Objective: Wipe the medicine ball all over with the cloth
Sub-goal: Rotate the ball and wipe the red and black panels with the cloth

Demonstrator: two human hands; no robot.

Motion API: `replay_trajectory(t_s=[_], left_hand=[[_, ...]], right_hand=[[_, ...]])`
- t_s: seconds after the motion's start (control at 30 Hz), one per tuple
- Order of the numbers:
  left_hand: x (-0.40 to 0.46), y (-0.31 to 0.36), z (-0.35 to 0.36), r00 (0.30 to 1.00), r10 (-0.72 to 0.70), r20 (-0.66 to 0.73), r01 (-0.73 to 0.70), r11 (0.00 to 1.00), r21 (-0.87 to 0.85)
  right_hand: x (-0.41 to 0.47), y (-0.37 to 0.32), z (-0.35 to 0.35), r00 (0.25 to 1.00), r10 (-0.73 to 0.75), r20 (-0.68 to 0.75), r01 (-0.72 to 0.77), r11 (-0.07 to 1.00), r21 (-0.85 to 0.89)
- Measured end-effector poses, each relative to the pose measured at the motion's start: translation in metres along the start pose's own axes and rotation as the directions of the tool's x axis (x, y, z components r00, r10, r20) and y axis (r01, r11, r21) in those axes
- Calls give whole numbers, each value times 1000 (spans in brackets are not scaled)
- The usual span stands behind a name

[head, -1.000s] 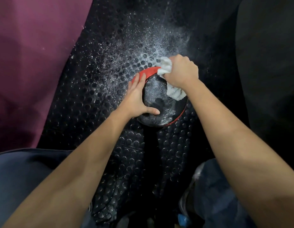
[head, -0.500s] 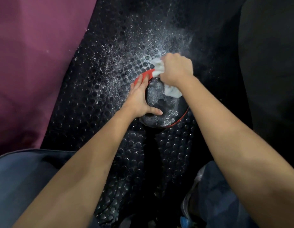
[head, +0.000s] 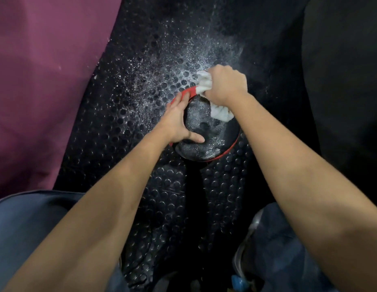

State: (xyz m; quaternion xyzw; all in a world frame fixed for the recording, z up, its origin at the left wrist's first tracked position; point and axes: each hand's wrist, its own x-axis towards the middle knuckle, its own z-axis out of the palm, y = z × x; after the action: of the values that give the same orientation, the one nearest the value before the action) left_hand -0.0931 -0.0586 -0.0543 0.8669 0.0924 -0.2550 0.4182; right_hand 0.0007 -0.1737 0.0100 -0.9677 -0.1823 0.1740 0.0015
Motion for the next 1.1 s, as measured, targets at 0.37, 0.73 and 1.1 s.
replay_trajectory(t_s=[0.37, 0.73, 1.1], left_hand=[[2, 2, 1, 1000, 4, -2, -4, 1000, 13], [9, -6, -4, 999, 23, 23, -23, 1000, 6], [6, 11, -7, 997, -60, 41, 61, 998, -33]], right_hand=[[-5, -7, 0, 999, -40, 9, 40, 999, -3], [-3, 25, 12, 996, 86, -2, -85, 982, 167], [-11, 16, -1, 999, 38, 19, -40, 994, 106]])
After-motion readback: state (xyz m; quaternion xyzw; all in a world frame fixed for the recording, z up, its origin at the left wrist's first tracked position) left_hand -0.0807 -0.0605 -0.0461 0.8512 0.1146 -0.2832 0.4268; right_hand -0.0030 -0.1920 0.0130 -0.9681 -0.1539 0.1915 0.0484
